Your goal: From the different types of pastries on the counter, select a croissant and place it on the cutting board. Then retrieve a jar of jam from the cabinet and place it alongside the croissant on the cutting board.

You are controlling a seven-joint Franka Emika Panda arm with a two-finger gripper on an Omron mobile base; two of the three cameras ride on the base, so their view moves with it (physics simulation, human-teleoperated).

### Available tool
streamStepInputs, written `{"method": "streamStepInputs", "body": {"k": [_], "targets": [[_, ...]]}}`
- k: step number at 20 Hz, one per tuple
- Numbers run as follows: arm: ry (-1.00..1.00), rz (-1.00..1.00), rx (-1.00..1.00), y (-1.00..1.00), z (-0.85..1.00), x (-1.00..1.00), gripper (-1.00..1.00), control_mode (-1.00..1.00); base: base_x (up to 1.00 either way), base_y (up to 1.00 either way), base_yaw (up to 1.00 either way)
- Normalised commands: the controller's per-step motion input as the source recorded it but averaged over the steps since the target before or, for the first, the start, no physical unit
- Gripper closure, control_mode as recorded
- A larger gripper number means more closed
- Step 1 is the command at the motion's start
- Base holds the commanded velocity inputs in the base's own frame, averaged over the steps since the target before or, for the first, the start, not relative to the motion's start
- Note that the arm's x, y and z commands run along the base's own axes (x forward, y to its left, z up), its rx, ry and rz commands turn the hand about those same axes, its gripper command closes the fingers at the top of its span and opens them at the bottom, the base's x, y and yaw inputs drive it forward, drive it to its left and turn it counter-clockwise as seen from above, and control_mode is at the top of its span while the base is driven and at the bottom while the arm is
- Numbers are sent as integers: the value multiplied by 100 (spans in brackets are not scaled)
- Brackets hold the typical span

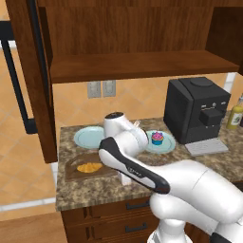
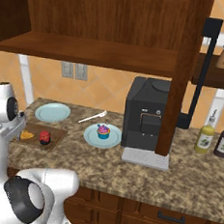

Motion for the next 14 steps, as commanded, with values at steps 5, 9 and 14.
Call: {"method": "streamStepInputs", "body": {"k": [5, 9, 14], "targets": [[8, 51, 11, -11, -16, -99, -100, -100, 0, 0, 0], [17, 30, 7, 12, -40, -38, -100, -100, 0, 0, 0], [10, 29, 7, 18, -30, -47, -100, -100, 0, 0, 0]]}}
